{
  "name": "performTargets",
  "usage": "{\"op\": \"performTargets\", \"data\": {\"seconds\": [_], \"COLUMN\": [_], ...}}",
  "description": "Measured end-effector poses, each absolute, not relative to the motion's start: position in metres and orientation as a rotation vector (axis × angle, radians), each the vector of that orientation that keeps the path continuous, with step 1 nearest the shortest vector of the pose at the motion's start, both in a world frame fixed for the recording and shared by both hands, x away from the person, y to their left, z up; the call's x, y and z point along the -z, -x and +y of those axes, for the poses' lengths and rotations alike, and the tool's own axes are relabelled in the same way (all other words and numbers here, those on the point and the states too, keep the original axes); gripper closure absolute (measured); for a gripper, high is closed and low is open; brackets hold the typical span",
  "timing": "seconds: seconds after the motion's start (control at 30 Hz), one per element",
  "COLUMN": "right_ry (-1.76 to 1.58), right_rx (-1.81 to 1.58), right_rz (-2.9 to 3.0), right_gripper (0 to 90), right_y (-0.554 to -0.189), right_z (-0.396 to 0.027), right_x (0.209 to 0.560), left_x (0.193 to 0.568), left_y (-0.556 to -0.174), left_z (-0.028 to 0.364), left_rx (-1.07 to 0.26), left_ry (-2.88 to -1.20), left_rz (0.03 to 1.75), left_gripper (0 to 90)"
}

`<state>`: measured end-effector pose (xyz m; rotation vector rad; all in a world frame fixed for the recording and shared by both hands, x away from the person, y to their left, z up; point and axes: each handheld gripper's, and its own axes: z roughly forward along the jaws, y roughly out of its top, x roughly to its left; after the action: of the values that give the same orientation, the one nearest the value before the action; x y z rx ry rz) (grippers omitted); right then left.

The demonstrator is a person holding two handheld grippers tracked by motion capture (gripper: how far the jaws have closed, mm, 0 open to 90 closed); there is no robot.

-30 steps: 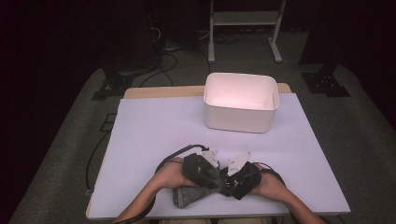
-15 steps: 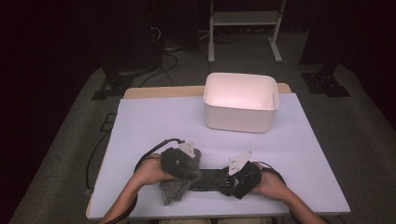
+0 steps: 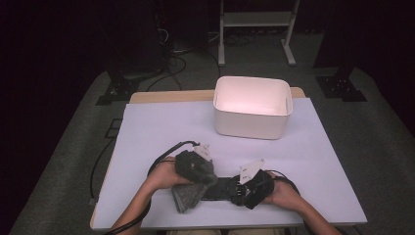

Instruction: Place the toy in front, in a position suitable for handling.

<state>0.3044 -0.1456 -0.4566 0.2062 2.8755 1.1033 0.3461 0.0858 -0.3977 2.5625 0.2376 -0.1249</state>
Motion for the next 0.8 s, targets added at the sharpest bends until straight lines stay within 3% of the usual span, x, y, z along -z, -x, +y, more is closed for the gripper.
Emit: {"op": "performTargets", "data": {"seconds": [0.2, 0.6, 0.8], "right_ry": [-0.207, -0.193, -0.190], "right_rx": [-1.115, -1.111, -1.102], "right_rz": [2.871, 2.865, 2.868], "right_gripper": [21.7, 21.8, 21.7], "right_y": [-0.304, -0.305, -0.305], "right_z": [-0.146, -0.146, -0.146], "right_x": [0.457, 0.457, 0.457], "left_x": [0.398, 0.401, 0.402], "left_y": [-0.348, -0.349, -0.347], "left_z": [0.070, 0.119, 0.119], "left_rx": [0.117, 0.111, 0.153], "left_ry": [-2.589, -2.585, -2.562], "left_rz": [0.207, 0.348, 0.315], "left_gripper": [75.7, 75.4, 75.4]}}
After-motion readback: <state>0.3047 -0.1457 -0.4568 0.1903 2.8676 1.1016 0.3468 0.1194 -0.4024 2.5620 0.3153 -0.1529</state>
